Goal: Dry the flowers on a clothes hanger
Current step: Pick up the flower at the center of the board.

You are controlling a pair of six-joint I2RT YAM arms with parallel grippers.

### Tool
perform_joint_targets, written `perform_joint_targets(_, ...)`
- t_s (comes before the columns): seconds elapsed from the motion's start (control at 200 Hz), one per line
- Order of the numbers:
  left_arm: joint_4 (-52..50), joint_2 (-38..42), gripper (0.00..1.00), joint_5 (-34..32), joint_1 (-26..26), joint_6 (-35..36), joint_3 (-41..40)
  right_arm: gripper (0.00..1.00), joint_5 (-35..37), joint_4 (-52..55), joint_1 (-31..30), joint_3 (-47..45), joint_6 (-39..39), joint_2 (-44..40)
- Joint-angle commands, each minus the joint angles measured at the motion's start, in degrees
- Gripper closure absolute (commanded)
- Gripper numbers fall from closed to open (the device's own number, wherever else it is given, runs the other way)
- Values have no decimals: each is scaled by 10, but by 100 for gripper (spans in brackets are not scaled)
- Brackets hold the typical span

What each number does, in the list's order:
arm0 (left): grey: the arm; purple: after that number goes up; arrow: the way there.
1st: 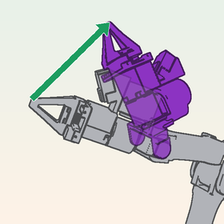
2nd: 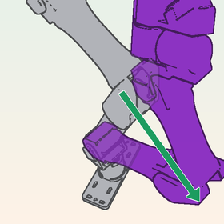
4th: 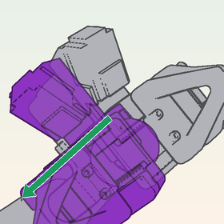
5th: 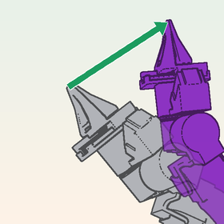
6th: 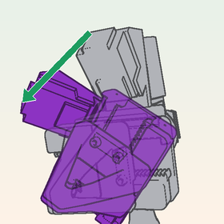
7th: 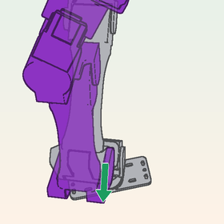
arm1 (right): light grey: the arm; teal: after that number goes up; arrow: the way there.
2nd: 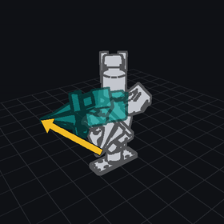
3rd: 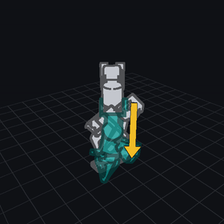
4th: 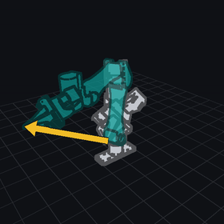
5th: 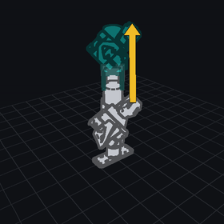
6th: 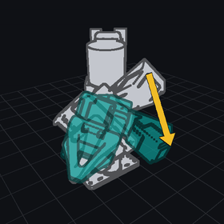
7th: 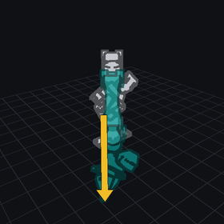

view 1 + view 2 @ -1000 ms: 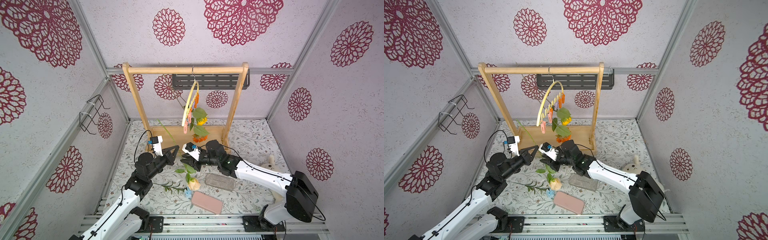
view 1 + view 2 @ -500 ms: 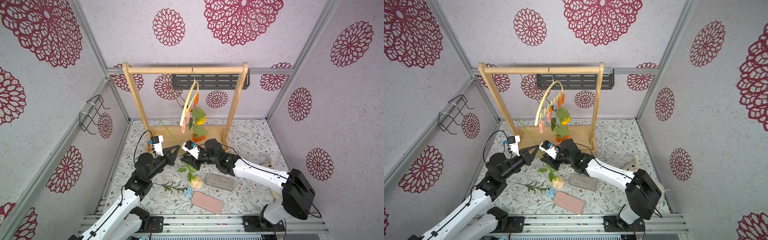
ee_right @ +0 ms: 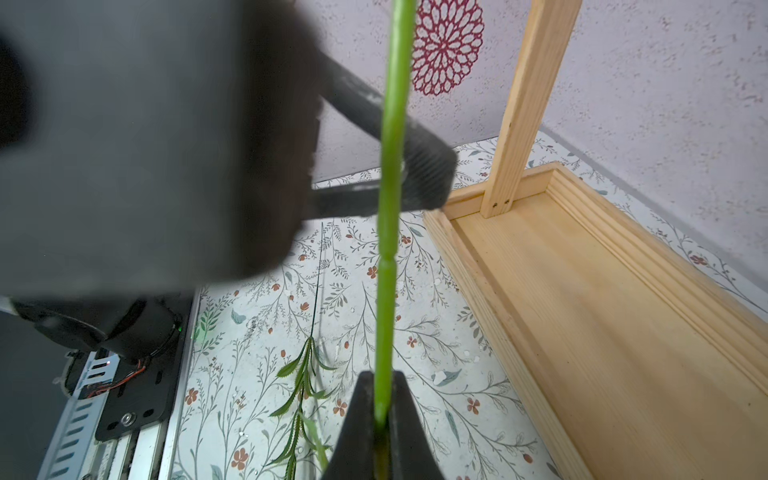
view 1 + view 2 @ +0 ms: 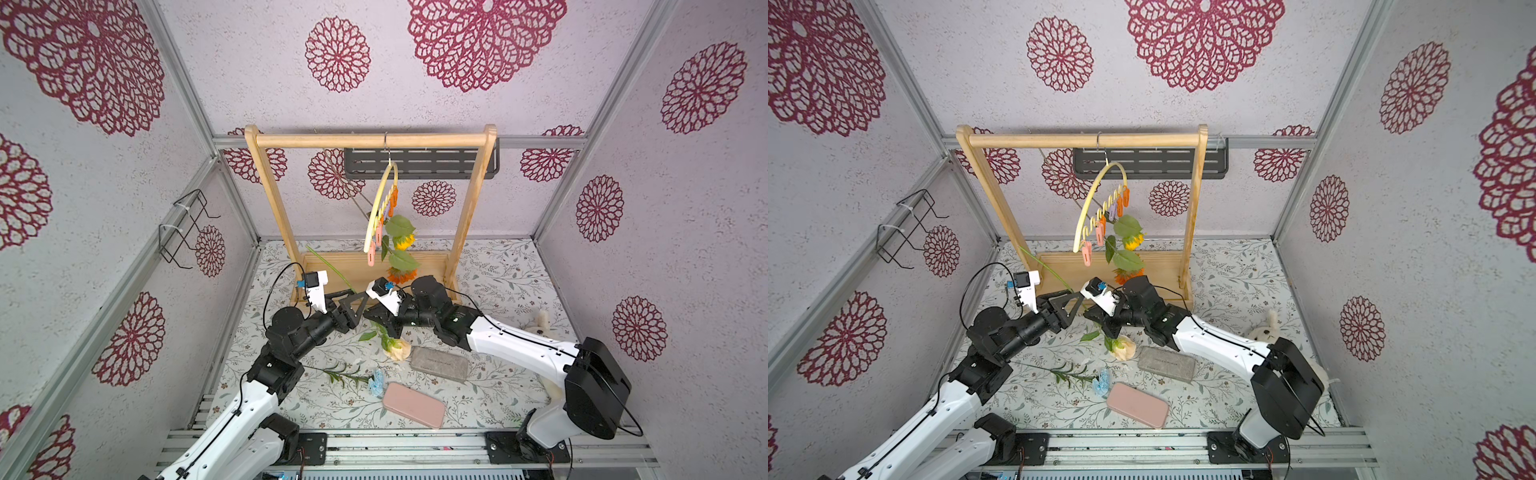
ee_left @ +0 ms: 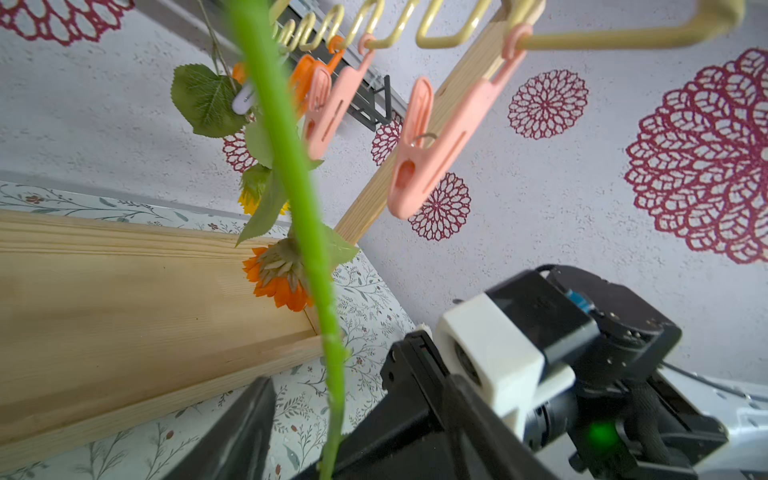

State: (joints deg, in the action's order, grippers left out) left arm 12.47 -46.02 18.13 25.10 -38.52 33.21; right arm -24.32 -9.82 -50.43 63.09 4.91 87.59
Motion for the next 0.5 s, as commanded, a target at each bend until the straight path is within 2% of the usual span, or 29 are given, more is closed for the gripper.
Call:
perform_joint_targets(0.0,-43,23,40,49,3,64,30,100,-10,-24,6,-6,-3,-42)
perform_joint_targets(0.075,-68,33,42,68,3,94,40,100,-16,-38,8,-20,1,-56)
perform_joint_targets(0.125,-96,39,40,76,2,113,53,100,-23,-45,9,-29,6,-67)
perform_joint_targets(0.225,-143,27,22,146,-2,154,84,100,-26,-50,10,-44,18,-87)
perform_joint_targets(0.285,-174,4,18,185,-5,175,106,100,-38,-47,10,-48,28,-96)
perform_joint_targets(0.375,-198,-30,19,221,-5,198,132,100,-63,-44,10,-54,42,-109)
perform_joint_targets(0.495,-195,-59,28,249,-5,217,151,100,-80,-53,10,-66,46,-126)
